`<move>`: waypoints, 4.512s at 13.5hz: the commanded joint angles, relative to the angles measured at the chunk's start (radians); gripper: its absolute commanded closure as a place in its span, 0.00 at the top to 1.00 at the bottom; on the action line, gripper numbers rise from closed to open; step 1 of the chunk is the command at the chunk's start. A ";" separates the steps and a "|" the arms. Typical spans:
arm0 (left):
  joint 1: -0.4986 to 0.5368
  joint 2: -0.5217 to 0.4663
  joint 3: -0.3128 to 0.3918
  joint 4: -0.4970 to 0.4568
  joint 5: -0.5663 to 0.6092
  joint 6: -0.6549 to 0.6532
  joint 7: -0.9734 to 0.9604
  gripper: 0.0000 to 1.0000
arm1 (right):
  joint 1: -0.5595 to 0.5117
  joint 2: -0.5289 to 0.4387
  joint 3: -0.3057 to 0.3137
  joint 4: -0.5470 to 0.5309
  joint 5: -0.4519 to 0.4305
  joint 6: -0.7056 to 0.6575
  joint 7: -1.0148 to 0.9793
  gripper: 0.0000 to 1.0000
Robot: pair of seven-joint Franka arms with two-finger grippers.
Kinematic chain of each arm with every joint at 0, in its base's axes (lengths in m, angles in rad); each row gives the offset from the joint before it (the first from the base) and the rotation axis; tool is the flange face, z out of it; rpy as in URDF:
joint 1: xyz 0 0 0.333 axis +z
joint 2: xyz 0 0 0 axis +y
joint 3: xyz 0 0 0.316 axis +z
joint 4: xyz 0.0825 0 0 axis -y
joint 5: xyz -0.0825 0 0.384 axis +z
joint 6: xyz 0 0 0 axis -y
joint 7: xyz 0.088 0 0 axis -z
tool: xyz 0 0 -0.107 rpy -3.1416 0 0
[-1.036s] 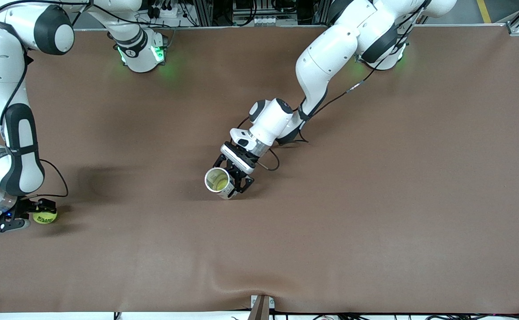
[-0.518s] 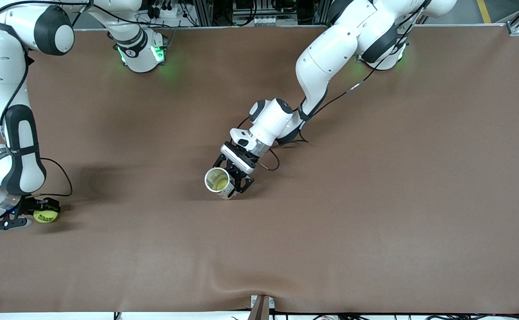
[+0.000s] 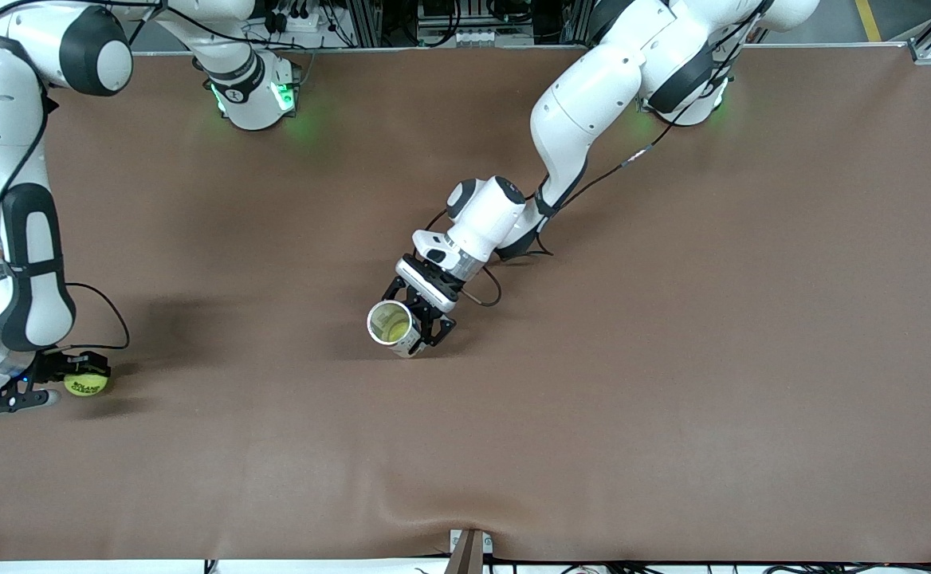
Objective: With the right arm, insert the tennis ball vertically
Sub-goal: 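Grasp the second tennis ball with the right gripper and lift it, then carry the second ball over the can opening with the right gripper, then release the second ball into the can with the right gripper, then open the left gripper off the can while the right gripper withdraws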
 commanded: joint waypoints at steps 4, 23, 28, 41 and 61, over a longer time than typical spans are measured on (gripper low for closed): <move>-0.011 0.019 0.008 0.019 -0.013 0.006 -0.006 0.78 | 0.041 -0.167 0.002 -0.020 0.013 -0.127 0.002 0.00; -0.011 0.019 0.008 0.019 -0.013 0.006 -0.006 0.78 | 0.179 -0.389 0.622 0.033 -0.360 -0.463 1.481 0.00; -0.009 0.019 0.008 0.018 -0.013 0.006 -0.006 0.78 | 0.221 -0.317 0.765 0.033 -0.496 -0.359 1.822 0.00; -0.009 0.022 0.008 0.016 -0.013 0.005 -0.006 0.79 | 0.317 -0.203 0.777 0.033 -0.578 -0.184 2.073 0.00; 0.001 -0.013 0.007 -0.025 -0.050 -0.032 -0.018 1.00 | 0.184 -0.279 0.773 0.272 -0.566 -0.701 1.535 1.00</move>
